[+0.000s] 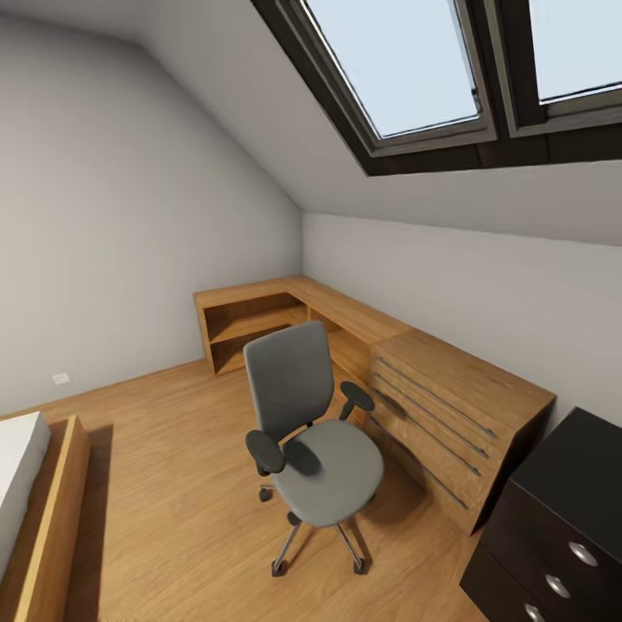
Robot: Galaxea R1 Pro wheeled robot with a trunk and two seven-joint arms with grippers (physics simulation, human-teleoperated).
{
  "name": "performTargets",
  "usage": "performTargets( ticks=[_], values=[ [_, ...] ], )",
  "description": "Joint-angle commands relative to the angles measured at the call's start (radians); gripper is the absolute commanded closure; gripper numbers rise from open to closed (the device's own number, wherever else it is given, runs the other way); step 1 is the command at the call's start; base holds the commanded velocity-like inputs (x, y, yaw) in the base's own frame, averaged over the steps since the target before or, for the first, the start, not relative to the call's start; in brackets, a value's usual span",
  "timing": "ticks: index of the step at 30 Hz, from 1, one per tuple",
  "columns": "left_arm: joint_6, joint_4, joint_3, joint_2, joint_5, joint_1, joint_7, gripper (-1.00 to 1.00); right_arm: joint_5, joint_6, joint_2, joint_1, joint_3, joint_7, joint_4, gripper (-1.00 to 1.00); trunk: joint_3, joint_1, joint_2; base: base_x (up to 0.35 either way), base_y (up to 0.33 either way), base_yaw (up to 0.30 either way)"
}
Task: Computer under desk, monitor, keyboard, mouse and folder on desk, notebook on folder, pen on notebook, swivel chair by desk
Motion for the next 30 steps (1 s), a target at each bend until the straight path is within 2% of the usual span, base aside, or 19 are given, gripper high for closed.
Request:
performTargets(
  ticks=[1, 19, 30],
  values=[
    [-0.003, 0.002, -0.002, 0.0, 0.011, -0.001, -0.01, -1.0, -0.001, -0.001, 0.0, -0.001, 0.008, -0.009, 0.0, -1.0, 0.001, -0.004, 0.006, 0.0, 0.0, 0.204],
    [-0.003, 0.002, -0.002, 0.0, 0.011, -0.001, -0.01, -1.0, 0.001, -0.001, 0.001, -0.001, 0.01, -0.009, 0.001, -1.0, 0.058, -0.073, 0.132, 0.0, 0.0, 0.262],
    [-0.003, 0.002, -0.002, 0.0, 0.011, -0.001, -0.01, -1.0, 0.001, -0.001, 0.001, -0.001, 0.01, -0.008, 0.001, -1.0, 0.058, -0.073, 0.132, 0.0, 0.0, 0.271]
  ],
)
